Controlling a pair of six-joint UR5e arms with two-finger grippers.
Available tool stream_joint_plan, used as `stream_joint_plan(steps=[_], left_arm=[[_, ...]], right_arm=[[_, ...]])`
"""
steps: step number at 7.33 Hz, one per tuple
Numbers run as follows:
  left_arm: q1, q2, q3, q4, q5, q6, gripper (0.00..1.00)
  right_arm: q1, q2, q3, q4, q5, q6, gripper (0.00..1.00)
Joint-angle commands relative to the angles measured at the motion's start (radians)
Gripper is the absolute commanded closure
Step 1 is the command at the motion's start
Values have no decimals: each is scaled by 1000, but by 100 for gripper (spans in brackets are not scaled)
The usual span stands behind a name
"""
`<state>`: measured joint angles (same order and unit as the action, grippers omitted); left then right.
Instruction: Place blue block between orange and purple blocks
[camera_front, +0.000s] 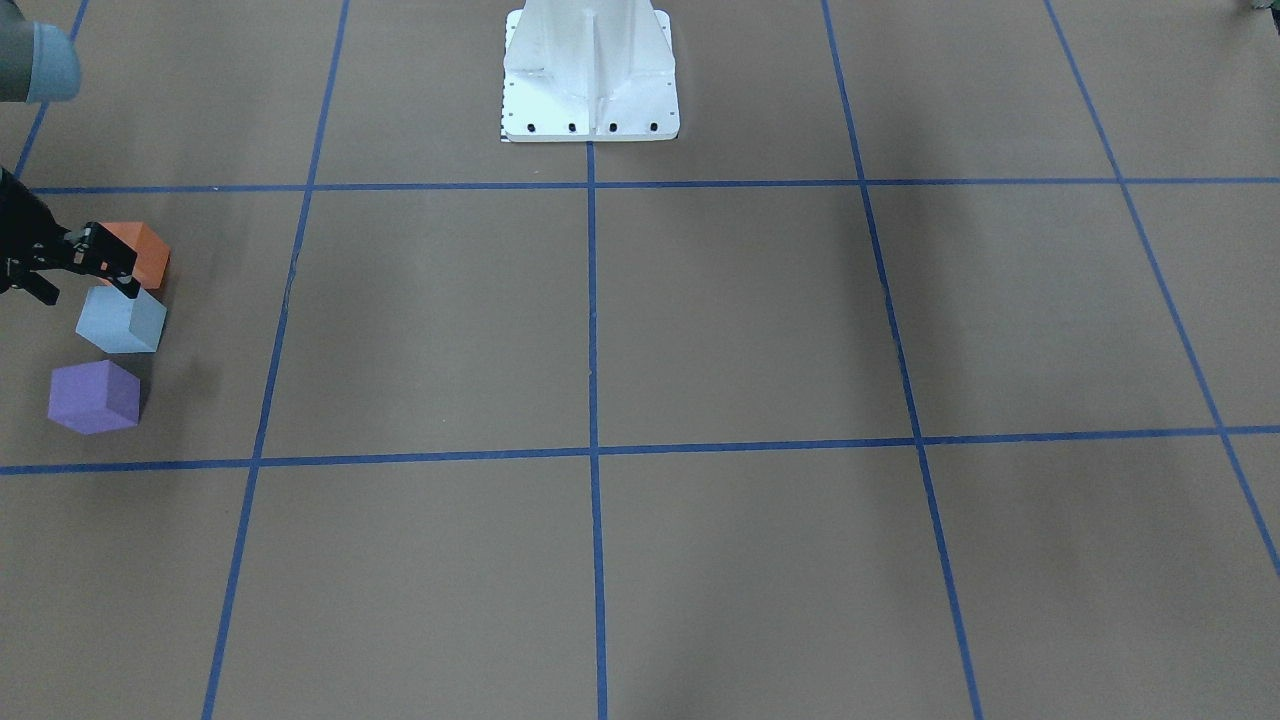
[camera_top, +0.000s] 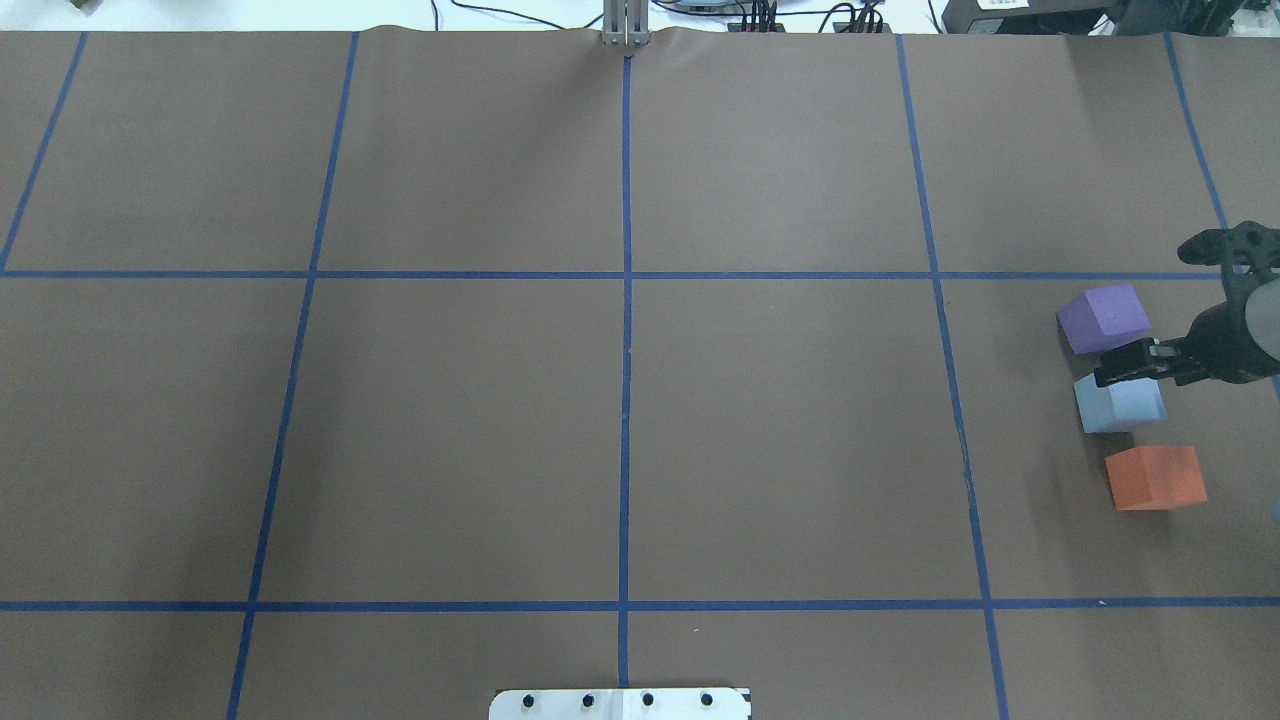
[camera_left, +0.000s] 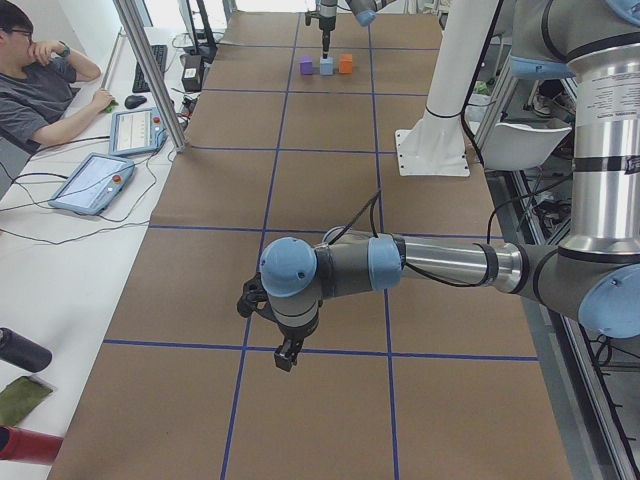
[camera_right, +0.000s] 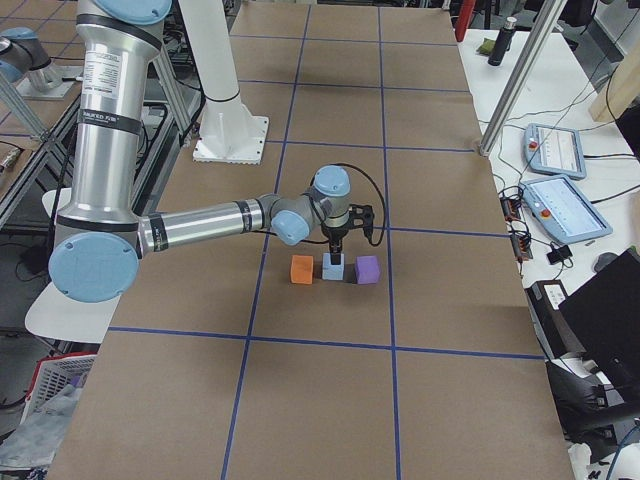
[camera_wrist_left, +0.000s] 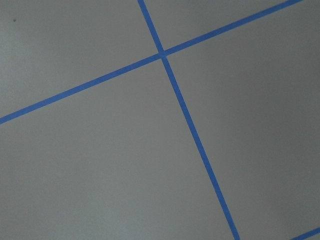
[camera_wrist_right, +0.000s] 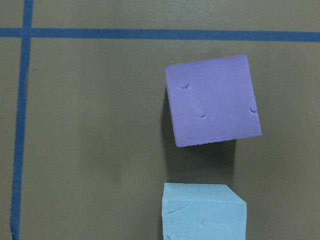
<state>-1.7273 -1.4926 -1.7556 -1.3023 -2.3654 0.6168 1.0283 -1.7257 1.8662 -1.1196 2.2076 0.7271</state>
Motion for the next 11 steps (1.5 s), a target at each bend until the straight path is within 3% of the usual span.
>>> stream_joint_plan(steps=[1,3,4,5,11], left_arm=[[0,0,-1,0,0,0,0],[0,0,-1,0,-14,1,0],[0,0,1,0,-14,1,0],[0,0,2,0,-14,1,0],[-34,5,48,-20,-5,-49,0]], right_arm=[[186,1,45,-207,82,-313,0],[394,36,137,-596,86,-716,0],[482,132,139,-810,84,-870,0],[490,80,140,-854,80,-934,0],[581,-26,83,-730,78,-925,2]])
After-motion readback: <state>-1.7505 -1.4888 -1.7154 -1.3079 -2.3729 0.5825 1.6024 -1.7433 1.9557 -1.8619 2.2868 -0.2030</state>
